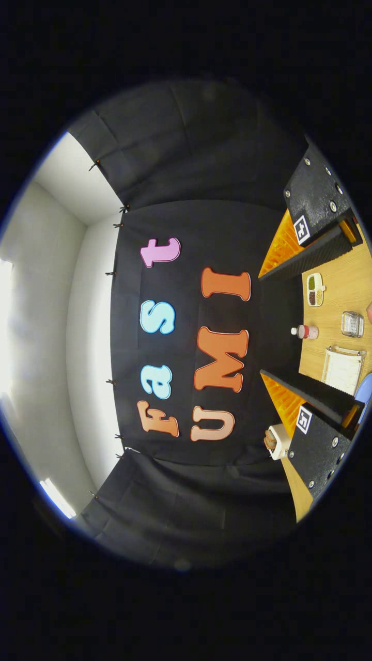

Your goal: Take the plate from the dish rack, then take the spoon from the basket and place it into the plate.

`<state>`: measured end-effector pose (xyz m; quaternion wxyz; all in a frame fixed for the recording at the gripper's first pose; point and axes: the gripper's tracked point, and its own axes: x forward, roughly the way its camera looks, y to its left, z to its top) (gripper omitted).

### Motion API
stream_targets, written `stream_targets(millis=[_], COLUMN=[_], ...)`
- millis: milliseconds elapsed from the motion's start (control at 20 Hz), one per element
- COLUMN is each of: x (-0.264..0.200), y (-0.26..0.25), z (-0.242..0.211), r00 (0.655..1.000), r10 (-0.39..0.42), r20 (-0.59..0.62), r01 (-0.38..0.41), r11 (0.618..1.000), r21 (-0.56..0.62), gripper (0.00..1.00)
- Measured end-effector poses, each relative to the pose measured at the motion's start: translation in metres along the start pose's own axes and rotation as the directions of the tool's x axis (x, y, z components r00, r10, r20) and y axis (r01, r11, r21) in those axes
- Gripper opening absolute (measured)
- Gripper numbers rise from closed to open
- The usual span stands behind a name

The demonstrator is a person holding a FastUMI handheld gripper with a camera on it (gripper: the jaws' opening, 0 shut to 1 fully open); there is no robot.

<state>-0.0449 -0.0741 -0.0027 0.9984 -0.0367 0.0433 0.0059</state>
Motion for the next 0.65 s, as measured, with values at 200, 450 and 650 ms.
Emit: stream_targets(millis=[200,450,650], x=[0.0014,0.0034,0.0055], y=[0.0009,0.004,0.0036], z=[-0.0004,-0.003,-0.0007], r00=[1.0,0.999,1.0], r10=[0.015,0.032,0.017], r20=[-0.002,-0.018,0.0], r01=[-0.015,-0.032,-0.017], r11=[1.0,0.999,1.0], r21=[0.001,0.012,-0.007], gripper=[0.97,0.98,0.98])
